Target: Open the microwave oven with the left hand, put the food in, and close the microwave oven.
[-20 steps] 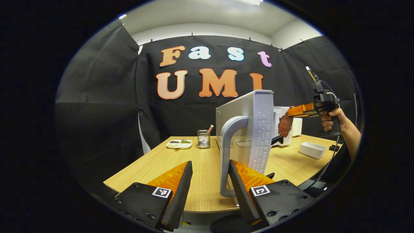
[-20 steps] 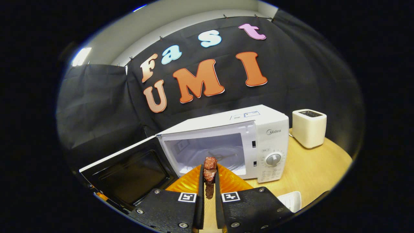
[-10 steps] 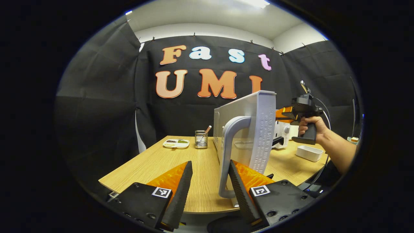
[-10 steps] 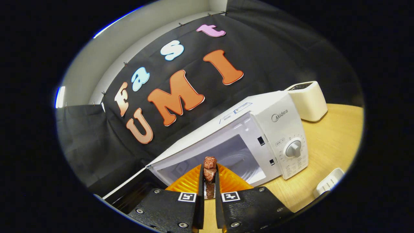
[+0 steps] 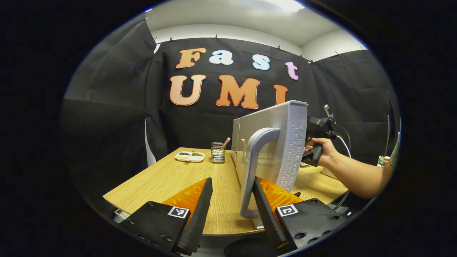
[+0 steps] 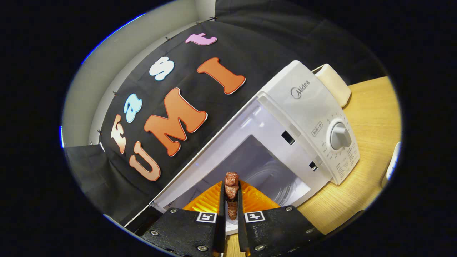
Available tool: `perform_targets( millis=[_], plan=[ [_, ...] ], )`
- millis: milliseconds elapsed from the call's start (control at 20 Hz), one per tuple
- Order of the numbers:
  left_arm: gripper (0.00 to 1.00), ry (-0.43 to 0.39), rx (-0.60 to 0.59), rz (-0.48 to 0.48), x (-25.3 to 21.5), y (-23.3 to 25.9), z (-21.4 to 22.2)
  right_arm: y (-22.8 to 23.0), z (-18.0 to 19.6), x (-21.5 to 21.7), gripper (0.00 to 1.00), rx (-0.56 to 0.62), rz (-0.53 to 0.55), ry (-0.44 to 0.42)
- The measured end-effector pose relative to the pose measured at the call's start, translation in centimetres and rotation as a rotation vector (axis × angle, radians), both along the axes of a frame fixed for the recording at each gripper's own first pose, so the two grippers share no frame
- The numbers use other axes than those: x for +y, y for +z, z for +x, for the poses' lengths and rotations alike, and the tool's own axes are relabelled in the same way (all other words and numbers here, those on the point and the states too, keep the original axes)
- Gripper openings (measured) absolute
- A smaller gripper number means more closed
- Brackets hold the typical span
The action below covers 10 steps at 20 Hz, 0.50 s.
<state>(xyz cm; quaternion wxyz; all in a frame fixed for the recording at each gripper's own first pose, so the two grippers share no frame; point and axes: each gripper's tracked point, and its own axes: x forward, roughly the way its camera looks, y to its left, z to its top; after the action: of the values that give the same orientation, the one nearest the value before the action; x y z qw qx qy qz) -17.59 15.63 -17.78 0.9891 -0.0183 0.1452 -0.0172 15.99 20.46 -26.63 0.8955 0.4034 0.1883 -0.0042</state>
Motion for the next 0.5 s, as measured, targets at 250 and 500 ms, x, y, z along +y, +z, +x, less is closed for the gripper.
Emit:
perform_targets(
  millis=[250,500],
  plan=[
    [0.74,-0.013,0.009,-0.007,-0.1,-0.4,0.1,-1.4,0.8,2.2,0.14,-0.003,0.042,-0.026],
    [0.75,-0.017,0.014,-0.013,-0.3,-0.6,0.1,-2.5,2.8,2.2,0.14,-0.012,0.098,-0.112]
  ],
)
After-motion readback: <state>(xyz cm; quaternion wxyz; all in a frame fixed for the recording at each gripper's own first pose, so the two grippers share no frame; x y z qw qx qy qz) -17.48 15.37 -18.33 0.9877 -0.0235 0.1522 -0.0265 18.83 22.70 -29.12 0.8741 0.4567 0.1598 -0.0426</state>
